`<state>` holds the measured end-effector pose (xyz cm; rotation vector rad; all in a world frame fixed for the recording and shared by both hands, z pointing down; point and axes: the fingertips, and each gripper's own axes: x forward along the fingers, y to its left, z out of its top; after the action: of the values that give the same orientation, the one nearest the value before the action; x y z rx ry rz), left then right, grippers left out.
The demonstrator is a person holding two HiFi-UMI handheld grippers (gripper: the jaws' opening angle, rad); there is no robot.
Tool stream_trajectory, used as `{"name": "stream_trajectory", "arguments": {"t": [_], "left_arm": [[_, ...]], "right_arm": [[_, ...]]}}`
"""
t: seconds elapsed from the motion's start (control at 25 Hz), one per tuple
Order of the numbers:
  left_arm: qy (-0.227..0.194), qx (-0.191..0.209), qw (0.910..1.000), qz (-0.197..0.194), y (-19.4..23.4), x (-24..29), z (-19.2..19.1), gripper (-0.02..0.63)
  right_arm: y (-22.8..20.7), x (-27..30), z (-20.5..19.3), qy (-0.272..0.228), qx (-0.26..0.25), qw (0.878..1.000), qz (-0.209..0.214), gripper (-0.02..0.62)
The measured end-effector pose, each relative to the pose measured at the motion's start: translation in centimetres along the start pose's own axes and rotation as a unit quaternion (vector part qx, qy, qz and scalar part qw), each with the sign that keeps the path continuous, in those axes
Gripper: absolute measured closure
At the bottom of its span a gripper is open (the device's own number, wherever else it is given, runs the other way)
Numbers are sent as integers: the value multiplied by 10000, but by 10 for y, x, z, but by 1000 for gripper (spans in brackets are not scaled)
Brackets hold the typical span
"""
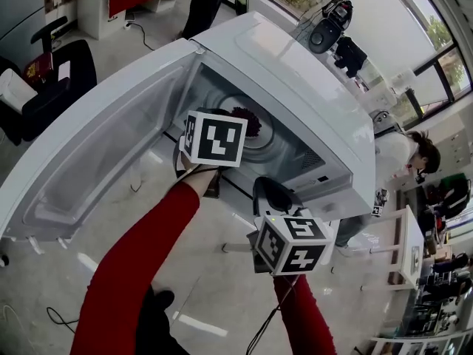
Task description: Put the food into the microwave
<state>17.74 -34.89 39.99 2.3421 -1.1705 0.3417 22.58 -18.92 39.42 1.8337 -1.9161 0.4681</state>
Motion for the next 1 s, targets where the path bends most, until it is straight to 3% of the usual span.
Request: {"name": "stream_trajectory", "arguments": {"t": [0.36,0.64,1.0], "left_arm": [[-96,-991,9908,-915,-6,-63,-23,597],[-129,-274,9882,-1504,-33,-143,-38,597],[-89,609,9788,-1955,-61,-228,-48,598]], "right_arm": [[18,-27,29,-436,370,9976,390,581],[38,-80,29,-840,1216,9853,861,581],[48,-146,9,-1265,1778,9714,940,583]]}}
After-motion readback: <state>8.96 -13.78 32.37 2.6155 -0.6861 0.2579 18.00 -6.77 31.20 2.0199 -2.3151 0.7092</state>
